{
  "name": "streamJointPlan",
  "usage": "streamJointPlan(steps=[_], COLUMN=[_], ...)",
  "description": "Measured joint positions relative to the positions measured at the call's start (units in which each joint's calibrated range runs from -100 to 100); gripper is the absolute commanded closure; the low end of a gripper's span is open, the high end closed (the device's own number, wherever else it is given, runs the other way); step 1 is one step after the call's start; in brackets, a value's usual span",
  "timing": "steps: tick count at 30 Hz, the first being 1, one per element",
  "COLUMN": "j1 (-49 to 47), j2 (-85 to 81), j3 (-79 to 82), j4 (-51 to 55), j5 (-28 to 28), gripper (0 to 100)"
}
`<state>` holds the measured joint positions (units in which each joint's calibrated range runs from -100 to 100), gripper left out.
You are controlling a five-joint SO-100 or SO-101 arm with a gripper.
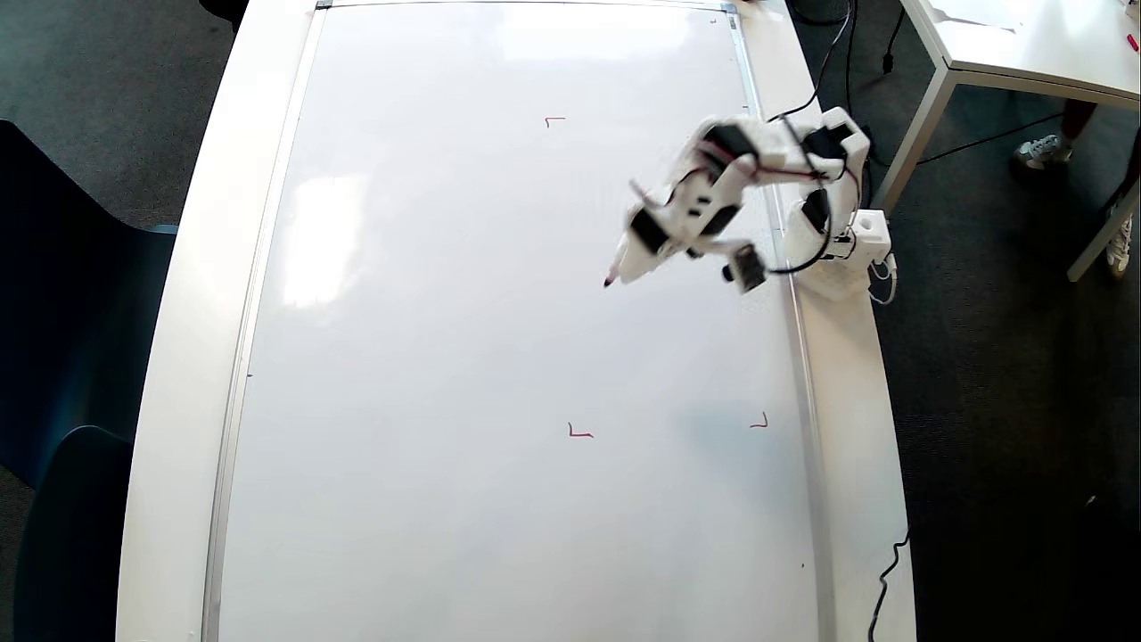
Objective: Draw on a whiteboard a robot head using a pen attached to the gripper
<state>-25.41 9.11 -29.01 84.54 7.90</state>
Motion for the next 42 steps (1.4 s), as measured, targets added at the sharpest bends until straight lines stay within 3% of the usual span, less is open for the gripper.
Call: streamJointPlan(steps=[7, 12, 25, 42], j1=[0.45, 0.38, 1.43, -1.06], j2=[9.23, 15.93, 32.7, 34.39], j3=[-1.55, -6.94, -24.21, -20.1], j4=[-0.59, -5.07, -6.25, -6.25], j5=[8.4, 9.62, 2.64, -0.26], gripper=[99, 99, 99, 99])
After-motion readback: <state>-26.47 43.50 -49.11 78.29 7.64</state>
